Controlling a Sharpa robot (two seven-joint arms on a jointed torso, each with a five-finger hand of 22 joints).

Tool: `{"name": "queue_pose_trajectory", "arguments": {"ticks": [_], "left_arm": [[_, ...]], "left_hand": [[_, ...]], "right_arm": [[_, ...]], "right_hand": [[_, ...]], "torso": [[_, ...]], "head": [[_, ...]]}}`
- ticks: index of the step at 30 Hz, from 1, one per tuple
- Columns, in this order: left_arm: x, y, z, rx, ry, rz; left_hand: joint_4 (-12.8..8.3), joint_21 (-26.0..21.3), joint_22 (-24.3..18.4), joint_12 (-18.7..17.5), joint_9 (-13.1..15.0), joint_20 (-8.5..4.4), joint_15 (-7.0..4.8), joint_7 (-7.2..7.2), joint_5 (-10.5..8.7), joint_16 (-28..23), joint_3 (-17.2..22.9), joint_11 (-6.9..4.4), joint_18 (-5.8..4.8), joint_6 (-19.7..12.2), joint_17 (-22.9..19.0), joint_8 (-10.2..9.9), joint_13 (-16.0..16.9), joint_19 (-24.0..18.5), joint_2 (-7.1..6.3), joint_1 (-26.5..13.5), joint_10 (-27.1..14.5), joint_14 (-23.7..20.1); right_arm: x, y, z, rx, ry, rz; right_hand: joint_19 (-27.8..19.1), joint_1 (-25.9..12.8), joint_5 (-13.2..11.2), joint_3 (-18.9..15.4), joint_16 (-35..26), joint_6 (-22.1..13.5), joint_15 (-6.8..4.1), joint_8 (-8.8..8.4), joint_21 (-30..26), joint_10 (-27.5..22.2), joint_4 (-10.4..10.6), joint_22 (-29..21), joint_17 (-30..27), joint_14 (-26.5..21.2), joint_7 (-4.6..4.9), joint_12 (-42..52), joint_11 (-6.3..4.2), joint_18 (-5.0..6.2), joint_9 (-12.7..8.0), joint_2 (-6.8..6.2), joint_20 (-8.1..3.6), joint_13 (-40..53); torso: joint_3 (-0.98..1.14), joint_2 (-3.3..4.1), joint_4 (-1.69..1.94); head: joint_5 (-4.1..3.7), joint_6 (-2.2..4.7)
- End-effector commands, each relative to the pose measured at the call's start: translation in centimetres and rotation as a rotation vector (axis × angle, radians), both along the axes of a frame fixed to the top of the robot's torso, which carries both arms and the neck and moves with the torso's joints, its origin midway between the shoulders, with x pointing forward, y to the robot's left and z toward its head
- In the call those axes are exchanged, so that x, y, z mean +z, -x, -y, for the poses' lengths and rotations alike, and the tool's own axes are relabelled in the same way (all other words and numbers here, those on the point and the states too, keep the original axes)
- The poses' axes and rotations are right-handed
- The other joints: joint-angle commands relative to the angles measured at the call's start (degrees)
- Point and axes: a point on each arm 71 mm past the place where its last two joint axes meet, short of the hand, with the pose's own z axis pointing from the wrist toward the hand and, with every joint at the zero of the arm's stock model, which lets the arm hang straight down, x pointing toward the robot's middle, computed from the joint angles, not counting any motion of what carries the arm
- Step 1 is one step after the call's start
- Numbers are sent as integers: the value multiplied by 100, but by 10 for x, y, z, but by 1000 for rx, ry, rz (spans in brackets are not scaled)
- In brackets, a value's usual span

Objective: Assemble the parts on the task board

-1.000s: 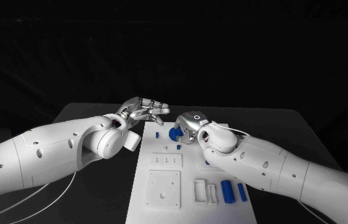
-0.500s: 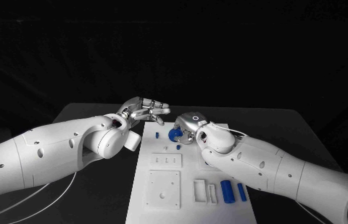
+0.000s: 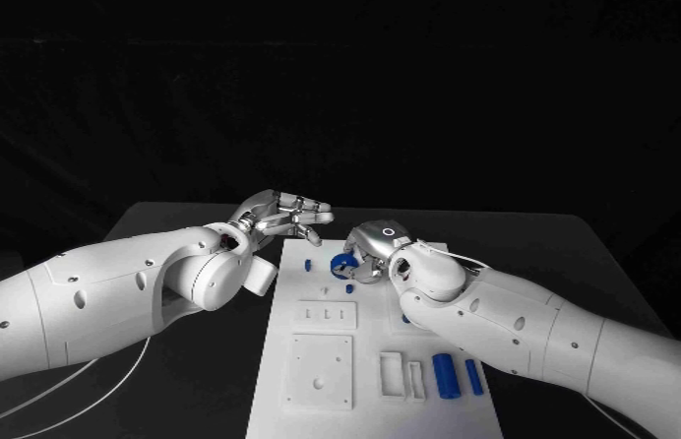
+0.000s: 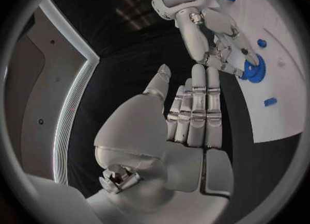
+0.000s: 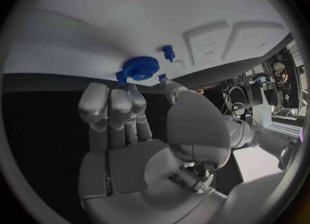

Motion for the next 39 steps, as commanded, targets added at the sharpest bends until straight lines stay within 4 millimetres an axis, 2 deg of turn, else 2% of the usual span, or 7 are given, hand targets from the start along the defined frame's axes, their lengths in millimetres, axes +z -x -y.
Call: {"name": "queue_pose_trajectory", "arguments": {"ticks": [1, 12, 20, 23, 28, 34, 39], "left_arm": [[2, 0, 1, -8, 3, 8], [2, 0, -3, 1, 2, 8], [2, 0, -9, 12, 1, 11], [2, 0, -11, 16, 0, 11], [2, -1, -13, 17, 0, 11], [1, -1, -14, 14, 0, 10], [1, -2, -14, 14, 0, 10]], "left_hand": [[-8, 3, 5, -9, 5, 7, 3, 5, 22, 11, 24, -7, 94, -9, -3, 2, 8, -24, -27, 38, -29, -24], [-8, 3, 5, -9, 5, 7, 3, 5, 22, 11, 24, -7, 94, -9, -3, 2, 8, -24, -27, 38, -29, -24], [-24, 11, 19, -8, 6, 6, 1, 2, 32, 9, 32, -11, 94, 1, -4, 3, 8, -33, -21, 38, -14, -26], [-24, 11, 22, -10, 6, 3, -4, -5, 30, 7, 32, -25, 91, 15, -4, 3, 7, -39, -16, 31, 45, -29], [-27, 11, 28, -8, 5, -10, -18, -15, 31, 7, 38, -55, 79, 15, -3, 2, 8, -43, -1, 25, 174, -30], [-28, 11, 28, -8, 5, -10, -18, -15, 31, 7, 38, -55, 78, 15, -2, 2, 8, -43, -1, 25, 174, -30], [-40, 7, 32, -11, 5, -12, -13, -11, 33, 4, 38, -42, 71, 15, -2, 2, 7, -49, -2, 23, 122, -35]], "right_arm": [[3, 3, 3, -1, -34, 17], [15, 9, 39, -33, -67, 45], [35, 8, 93, -60, -173, 50], [40, 6, 117, -64, -232, 3], [46, 1, 156, -56, -312, -65], [40, -10, 199, -88, -356, -130], [30, -15, 219, -116, -368, -180]], "right_hand": [[71, 9, -20, 13, -4, -13, -9, -6, -26, -17, 7, 722, 7, -4, -11, -10, -5, -16, -5, 3, 12, -6], [74, 82, 104, 178, 4, 60, -19, -9, -10, -4, -132, 725, 15, -1, -27, 2, -17, -27, -7, -5, 0, -1], [51, 838, 90, 321, -30, 58, 16, -11, -48, 9, -786, 717, -25, 1, 18, 23, 11, -33, -9, 5, 33, 8], [45, 1050, 315, 131, -19, 43, 17, -10, -38, 6, -1008, 720, -18, -2, 36, 46, 26, -29, -9, 9, 35, 24], [6, 1297, 794, -465, -30, -18, 15, -11, -72, -60, -1388, 713, -1, -28, 65, 15, 38, -38, -9, 156, 31, 5], [-48, 1470, 1260, -775, -117, -127, 28, -11, -185, -143, -1711, 691, -36, -59, 98, -59, 56, -49, -10, 269, 35, -55], [-68, 1487, 1464, -943, -137, -184, 29, -13, -206, -172, -1907, 686, -32, -70, 101, -69, 53, -48, -11, 350, 38, -77]], "torso": [[12, -2, -15], [24, -5, -31], [63, -16, -81], [67, -15, -79], [111, -21, -126], [166, -13, -160], [144, -13, -145]], "head": [[8, 2], [11, 27], [-1, 47], [-22, 58], [-42, 67], [-69, 79], [-99, 76]]}}
